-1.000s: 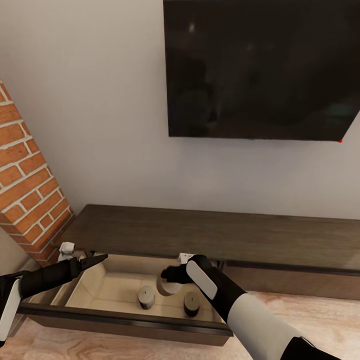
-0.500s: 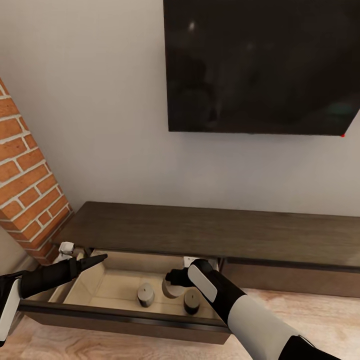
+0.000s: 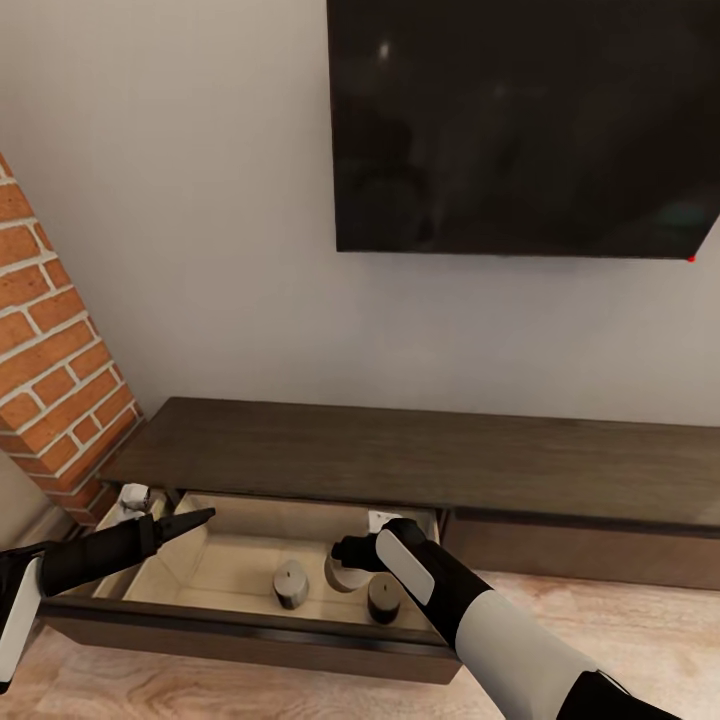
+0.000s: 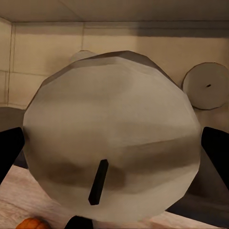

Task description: Place each of the two pumpkins and all three candles from the living room inside a cabinet in the living room (use any cabinet), then make sure every cabinet is closed, and position the cauldron so it is next to a table in the living room.

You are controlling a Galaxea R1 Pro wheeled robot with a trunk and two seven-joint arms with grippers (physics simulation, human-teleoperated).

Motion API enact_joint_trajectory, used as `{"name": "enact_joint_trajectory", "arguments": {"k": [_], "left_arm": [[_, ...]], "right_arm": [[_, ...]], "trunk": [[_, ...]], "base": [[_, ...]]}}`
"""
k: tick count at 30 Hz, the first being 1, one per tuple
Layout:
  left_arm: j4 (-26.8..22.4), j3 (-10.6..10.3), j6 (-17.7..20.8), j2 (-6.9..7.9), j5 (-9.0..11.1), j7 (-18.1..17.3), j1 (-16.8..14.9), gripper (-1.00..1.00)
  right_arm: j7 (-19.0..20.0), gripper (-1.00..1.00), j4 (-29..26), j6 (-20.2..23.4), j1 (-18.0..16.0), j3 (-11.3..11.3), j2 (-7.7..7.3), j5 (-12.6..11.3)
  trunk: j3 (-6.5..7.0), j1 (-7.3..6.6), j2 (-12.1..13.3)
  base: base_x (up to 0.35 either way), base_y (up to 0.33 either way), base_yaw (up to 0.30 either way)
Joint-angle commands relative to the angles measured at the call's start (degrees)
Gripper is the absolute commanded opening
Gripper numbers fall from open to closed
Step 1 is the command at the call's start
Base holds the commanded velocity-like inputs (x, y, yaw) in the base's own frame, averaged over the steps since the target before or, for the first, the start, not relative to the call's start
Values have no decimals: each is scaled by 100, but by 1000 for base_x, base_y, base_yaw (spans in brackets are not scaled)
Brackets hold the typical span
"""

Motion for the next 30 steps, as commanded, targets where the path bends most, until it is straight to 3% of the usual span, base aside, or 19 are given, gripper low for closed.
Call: {"name": "enact_joint_trajectory", "arguments": {"k": [1, 11, 17, 30], "left_arm": [[0, 0, 1, 0, 1, 0, 0, 100], [0, 2, 1, 1, 1, -2, 1, 100], [0, 10, 1, 7, 6, -1, 0, 100], [0, 22, 1, 9, 26, -4, 41, 100]], "right_arm": [[0, -100, -1, -12, -1, 0, 0, -3], [0, -100, -1, -92, -1, 25, 0, -3], [0, -100, 2, -163, -1, 232, 0, -6], [0, -100, -1, -166, -1, 254, 0, -12]], "trunk": [[-18, 23, -42], [-198, 242, -443], [-198, 242, -443], [-198, 242, -443]], "base": [[0, 0, 0], [0, 0, 0], [0, 0, 0], [56, 0, 0]]}}
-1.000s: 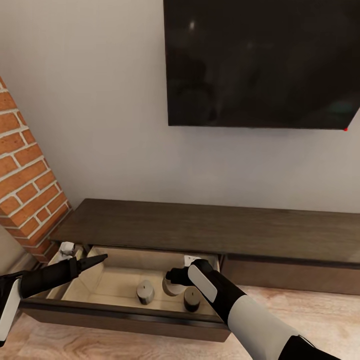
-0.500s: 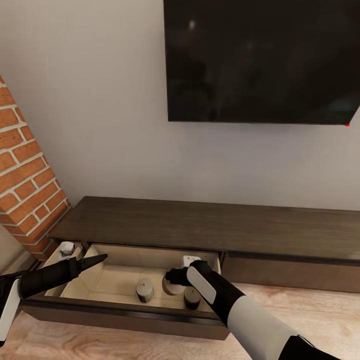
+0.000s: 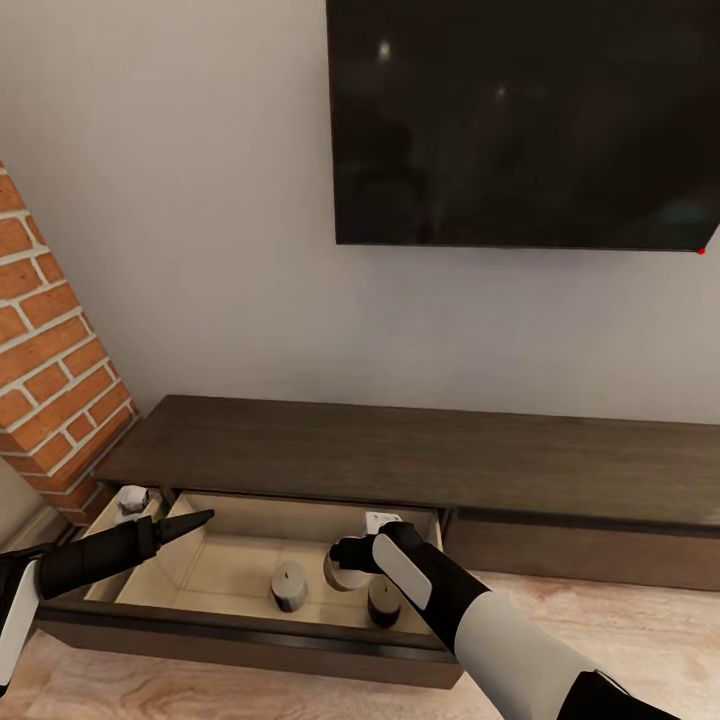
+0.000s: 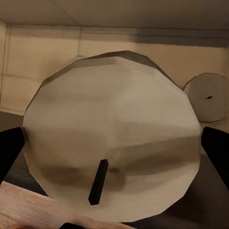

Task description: Place each of the two pumpkins and all three candles from the living room inside a cabinet in the living room (use any cabinet), then make sure every cabinet is closed, and position the cauldron so it is next to a table in the living room.

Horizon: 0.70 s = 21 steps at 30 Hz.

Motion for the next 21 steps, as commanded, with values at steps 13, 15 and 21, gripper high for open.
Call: {"name": "enact_joint_trajectory", "arguments": {"k": [13, 15, 21], "left_arm": [[0, 2, -1, -1, 2, 0, 2, 100], [0, 3, 0, -1, 2, 0, 2, 100], [0, 8, -1, 6, 2, 0, 2, 100]], "right_arm": [[0, -100, 3, 9, 0, 1, 0, -9], [0, -100, 4, 9, 0, 1, 0, -9], [0, -100, 6, 6, 0, 0, 0, -9]], "trunk": [[0, 0, 0], [0, 0, 0], [-54, 66, -120]], "base": [[62, 0, 0], [2, 0, 0], [0, 0, 0]]}}
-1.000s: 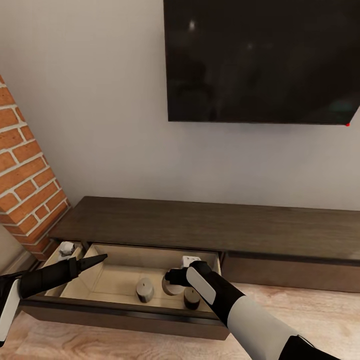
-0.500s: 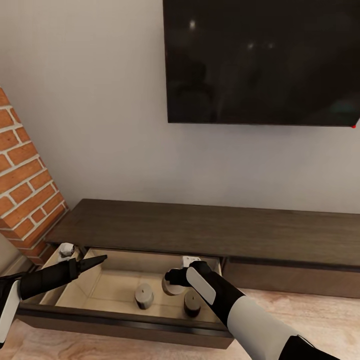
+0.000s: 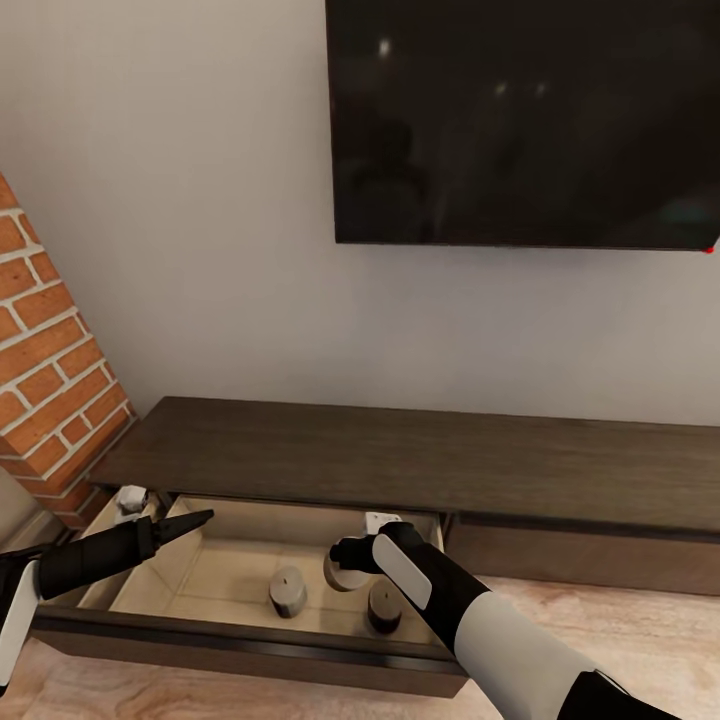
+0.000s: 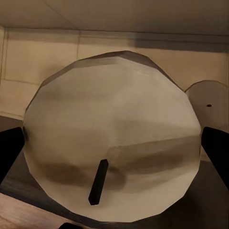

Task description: Place each of the two pumpkins and all three candles from the living room inside a cabinet in the living room (use any cabinet), then make sure every cabinet is closed, and position the cauldron so it is next to a table in the living room.

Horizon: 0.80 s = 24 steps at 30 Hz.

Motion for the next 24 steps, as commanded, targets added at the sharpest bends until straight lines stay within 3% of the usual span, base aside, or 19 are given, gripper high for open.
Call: {"name": "enact_joint_trajectory", "arguments": {"k": [1, 24], "left_arm": [[0, 2, -1, 1, 1, 0, 0, 100], [-38, 5, 6, 19, 18, -21, 0, 100]], "right_arm": [[0, -100, -2, -5, -1, -1, 0, -2], [0, -100, 1, -38, -1, 8, 0, 3]], "trunk": [[-18, 23, -42], [-431, 528, -964]], "base": [[0, 0, 0], [0, 0, 0]]}}
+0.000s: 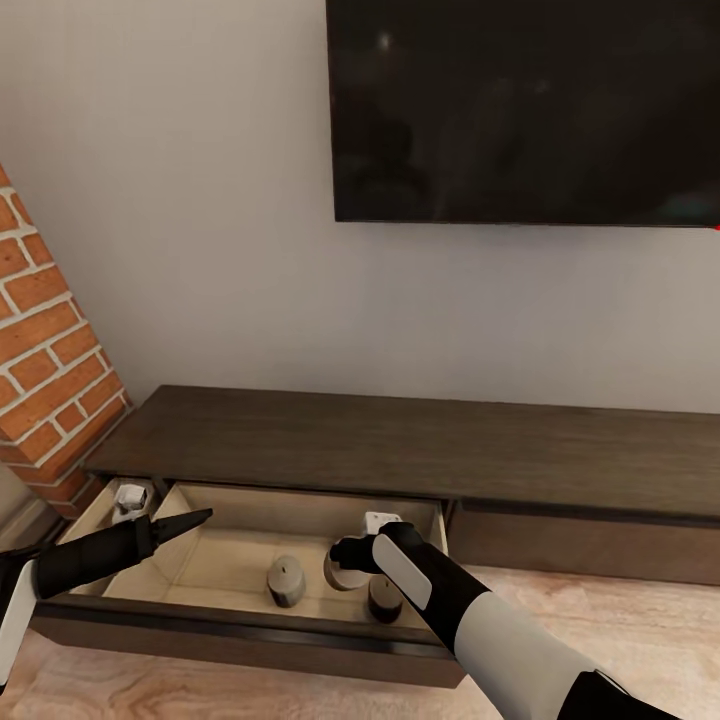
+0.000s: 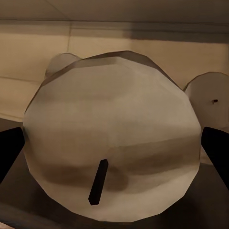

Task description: Place each of the two pumpkins and all three candles from the living room inside a cabinet in the living room (use any cabinet), then make sure every cabinet is closed, and position the cauldron so it is next to a table in the living room.

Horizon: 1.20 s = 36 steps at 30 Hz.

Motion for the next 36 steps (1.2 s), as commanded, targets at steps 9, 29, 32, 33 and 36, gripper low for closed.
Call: {"name": "enact_joint_trajectory", "arguments": {"k": [9, 29, 32, 33, 36], "left_arm": [[-9, 8, -2, 9, -33, -486, 0, 100], [-10, 10, -3, 10, -25, -523, 19, 100], [-8, 16, -3, 10, -24, -524, 32, 100], [-9, 17, -3, 10, -24, -524, 33, 100], [-13, 17, -3, 10, -24, -524, 36, 100]], "right_arm": [[0, -100, 125, -180, -1, 79, 0, -3], [0, -100, 158, -366, -1, 88, 0, -4], [0, -100, 158, -368, -1, 88, 0, -4], [0, -100, 158, -368, -1, 88, 0, -5], [0, -100, 158, -368, -1, 88, 0, -5]], "trunk": [[-162, 198, -362], [-377, 462, -844], [-377, 462, -844], [-377, 462, -844], [-377, 462, -844]], "base": [[0, 0, 0], [0, 0, 0], [187, 0, 0], [187, 0, 0], [82, 0, 0]]}}
